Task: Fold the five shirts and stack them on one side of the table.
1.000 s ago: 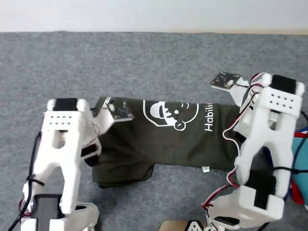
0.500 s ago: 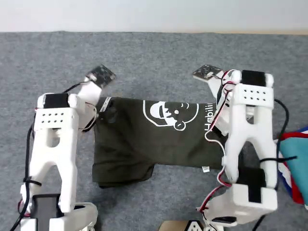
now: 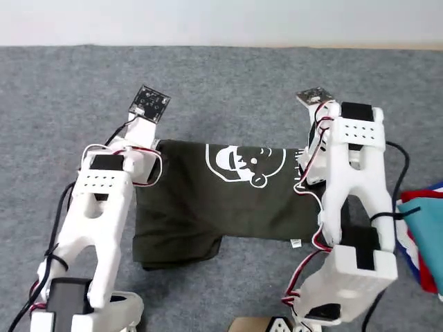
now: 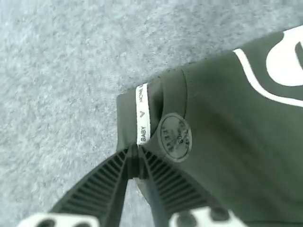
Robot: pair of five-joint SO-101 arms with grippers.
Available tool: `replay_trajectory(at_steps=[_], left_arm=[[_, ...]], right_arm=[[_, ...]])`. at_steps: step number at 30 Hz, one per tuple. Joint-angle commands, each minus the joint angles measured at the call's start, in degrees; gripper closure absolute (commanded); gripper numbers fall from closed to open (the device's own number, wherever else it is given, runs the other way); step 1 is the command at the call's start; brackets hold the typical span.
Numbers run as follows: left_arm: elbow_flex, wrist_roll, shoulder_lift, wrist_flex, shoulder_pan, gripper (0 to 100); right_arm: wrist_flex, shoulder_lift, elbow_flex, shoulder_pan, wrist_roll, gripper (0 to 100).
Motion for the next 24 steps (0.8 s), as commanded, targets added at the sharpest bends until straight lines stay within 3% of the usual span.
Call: replay_trajectory(at_steps=[1, 11, 16, 20, 24], left_arm=[[-1.10, 3.08, -2.29, 1.23, -1.85, 100], [-1.36, 3.52, -2.29, 7.91, -0.88, 100], [-1.54, 3.43, -2.37, 8.79, -1.32, 100], [-4.00, 3.43, -2.29, 13.01, -1.23, 100], [-6.81, 3.34, -2.29, 16.62, -1.14, 100]], right_arm=[[-2.51, -0.40, 0.79, 0.22, -2.37, 99.0], [-16.57, 0.13, 12.04, 2.86, -1.93, 99.0], [-23.52, 6.29, 11.34, 5.93, 3.25, 99.0], [-22.55, 12.88, 6.51, 10.07, 4.31, 99.0], [-14.46, 14.29, -1.76, 10.95, 4.22, 99.0]])
